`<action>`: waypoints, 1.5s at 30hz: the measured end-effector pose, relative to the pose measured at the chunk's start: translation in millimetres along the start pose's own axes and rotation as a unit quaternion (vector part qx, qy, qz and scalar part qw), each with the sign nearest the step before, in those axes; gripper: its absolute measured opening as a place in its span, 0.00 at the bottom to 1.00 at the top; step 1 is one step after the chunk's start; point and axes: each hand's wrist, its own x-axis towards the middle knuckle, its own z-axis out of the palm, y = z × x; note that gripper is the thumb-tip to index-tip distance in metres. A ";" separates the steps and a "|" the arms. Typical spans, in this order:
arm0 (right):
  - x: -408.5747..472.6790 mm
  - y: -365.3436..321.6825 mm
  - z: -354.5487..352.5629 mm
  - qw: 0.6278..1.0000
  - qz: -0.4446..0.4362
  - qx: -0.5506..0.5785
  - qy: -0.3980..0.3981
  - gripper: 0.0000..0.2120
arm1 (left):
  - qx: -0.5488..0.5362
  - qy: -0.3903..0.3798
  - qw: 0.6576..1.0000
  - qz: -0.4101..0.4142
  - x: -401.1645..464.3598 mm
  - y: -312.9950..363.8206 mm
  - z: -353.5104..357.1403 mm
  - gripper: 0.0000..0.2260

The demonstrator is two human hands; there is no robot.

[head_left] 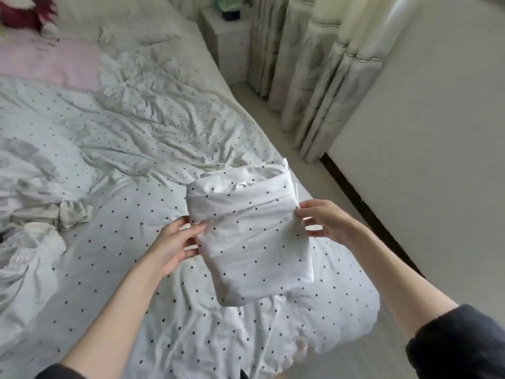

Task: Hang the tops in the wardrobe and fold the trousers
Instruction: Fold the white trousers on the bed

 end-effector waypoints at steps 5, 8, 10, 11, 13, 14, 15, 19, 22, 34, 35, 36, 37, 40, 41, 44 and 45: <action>-101.7 57.7 -33.6 0.986 -0.014 0.114 0.122 0.06 | 0.105 -0.136 0.984 0.037 -17.0 11.0 57.3 0.10; -182.2 110.8 -49.2 0.961 -0.017 0.184 0.206 0.07 | 0.176 -0.228 0.956 0.051 -43.8 4.1 114.9 0.08; -233.3 148.3 -57.0 0.934 -0.014 0.233 0.270 0.08 | 0.219 -0.292 0.929 0.058 -68.4 -7.4 156.6 0.07; -261.5 168.1 -58.8 0.918 -0.015 0.254 0.303 0.09 | 0.241 -0.320 0.914 0.059 -84.1 -15.5 178.3 0.07; -315.6 206.5 -59.6 0.888 -0.011 0.293 0.355 0.07 | 0.279 -0.376 0.882 0.062 -118.3 -36.4 218.0 0.05; -332.4 218.2 -59.0 0.877 -0.003 0.305 0.371 0.05 | 0.283 -0.394 0.872 0.063 -128.6 -44.1 229.6 0.05; -359.1 237.6 -57.2 0.859 0.005 0.325 0.396 0.04 | 0.294 -0.424 0.855 0.060 -147.7 -57.9 245.9 0.04; -467.9 311.1 -37.5 0.791 0.017 0.377 0.481 0.04 | 0.326 -0.522 0.787 0.040 -231.1 -119.0 298.3 0.06; -556.9 361.9 -14.3 0.734 0.030 0.410 0.540 0.04 | 0.350 -0.596 0.722 0.023 -309.7 -167.0 330.6 0.15; -822.0 456.6 66.2 0.487 0.073 0.436 0.753 0.05 | 0.335 -0.796 0.504 -0.005 -586.2 -312.6 428.0 0.04; -839.2 457.2 72.4 0.465 0.075 0.431 0.770 0.05 | 0.329 -0.808 0.489 -0.007 -608.1 -319.5 435.1 0.04; -854.1 456.9 77.4 0.442 0.074 0.426 0.785 0.05 | 0.326 -0.819 0.473 -0.006 -628.6 -324.3 442.2 0.05; -869.6 454.8 83.0 0.420 0.076 0.422 0.800 0.04 | 0.321 -0.830 0.455 -0.005 -650.1 -328.1 450.7 0.05; -908.3 444.5 96.4 0.367 0.065 0.407 0.834 0.04 | 0.304 -0.863 0.404 0.001 -707.4 -328.5 471.9 0.06; -924.6 439.0 101.2 0.343 0.057 0.398 0.849 0.04 | 0.294 -0.876 0.383 0.001 -731.1 -327.6 479.4 0.07; -969.6 425.3 109.2 0.295 0.041 0.372 0.879 0.05 | 0.260 -0.904 0.338 0.011 -796.1 -319.8 497.9 0.07; -983.7 420.7 110.2 0.286 0.039 0.364 0.886 0.05 | 0.246 -0.912 0.328 0.013 -817.9 -317.0 502.3 0.06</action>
